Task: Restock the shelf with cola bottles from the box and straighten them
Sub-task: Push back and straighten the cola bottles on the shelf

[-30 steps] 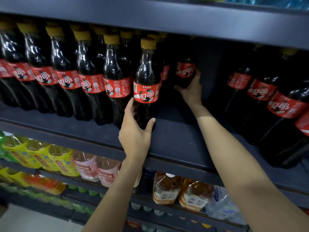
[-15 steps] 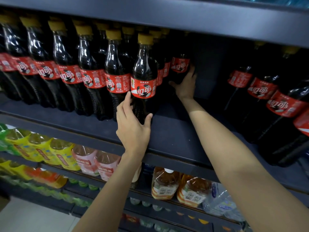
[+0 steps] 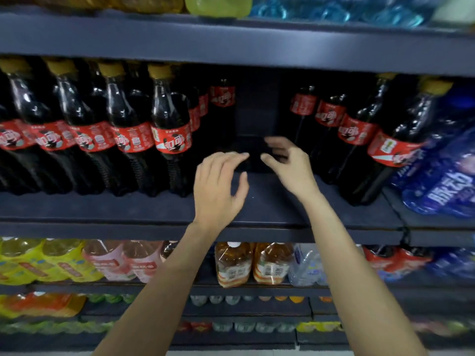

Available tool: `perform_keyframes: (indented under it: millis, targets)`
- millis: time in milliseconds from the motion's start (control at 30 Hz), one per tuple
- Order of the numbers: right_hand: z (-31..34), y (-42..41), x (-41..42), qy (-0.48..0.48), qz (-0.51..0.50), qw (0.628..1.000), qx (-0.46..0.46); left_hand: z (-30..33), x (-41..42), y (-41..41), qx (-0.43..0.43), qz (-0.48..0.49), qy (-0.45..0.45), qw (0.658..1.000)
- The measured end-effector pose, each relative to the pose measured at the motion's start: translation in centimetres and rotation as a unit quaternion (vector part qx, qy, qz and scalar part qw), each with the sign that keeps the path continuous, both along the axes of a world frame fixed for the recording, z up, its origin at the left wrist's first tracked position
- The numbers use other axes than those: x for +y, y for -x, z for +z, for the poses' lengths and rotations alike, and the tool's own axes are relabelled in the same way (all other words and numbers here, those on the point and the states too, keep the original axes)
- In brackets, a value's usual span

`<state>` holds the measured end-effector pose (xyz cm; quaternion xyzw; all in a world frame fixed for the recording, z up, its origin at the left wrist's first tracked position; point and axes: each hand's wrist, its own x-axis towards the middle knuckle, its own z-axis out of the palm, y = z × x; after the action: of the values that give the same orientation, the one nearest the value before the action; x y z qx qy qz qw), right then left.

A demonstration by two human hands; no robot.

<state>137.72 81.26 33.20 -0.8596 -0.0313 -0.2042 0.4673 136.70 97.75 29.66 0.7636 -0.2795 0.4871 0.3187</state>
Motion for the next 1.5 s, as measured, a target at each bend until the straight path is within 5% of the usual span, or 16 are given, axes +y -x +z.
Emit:
perform_keyframes:
  millis: [67, 167, 333, 400, 533, 733, 1200, 1500]
  targets:
    - [0.1, 3.1, -2.1, -0.047, -0.037, 0.998, -0.018, 1.4, -2.2, 0.1, 0.110, -0.098, 0.030, 0.989]
    - [0.2, 7.4, -4.6, -0.046, -0.136, 0.985, -0.097, 3.1, -5.8, -0.7, 0.314, -0.190, 0.071, 0.928]
    - [-0.4, 11.0, -8.9, -0.037, -0.354, 0.903, -0.240, 3.8, -12.9, -3.1, 0.448, -0.257, 0.041, 0.855]
    - [-0.6, 10.3, -10.7, -0.015, -0.379, 0.900, -0.213, 4.0, -15.2, -3.7, 0.444, -0.271, 0.068, 0.852]
    - [-0.2, 8.4, -12.7, -0.030, -0.275, 0.953, -0.121, 3.9, -18.6, -4.1, 0.439, -0.283, 0.086, 0.848]
    - [0.2, 8.0, -13.8, -0.061, -0.223, 0.970, -0.079, 3.7, -19.9, -2.9, 0.380, -0.198, 0.096, 0.898]
    - [2.4, 4.7, -5.4, -0.027, 0.011, 0.999, 0.016, 3.7, 0.3, 6.2, 0.330, 0.073, 0.164, 0.927]
    - [1.3, -6.0, 3.2, -0.116, 0.058, 0.991, -0.029, 2.0, 0.7, 3.5, 0.262, 0.144, 0.191, 0.935]
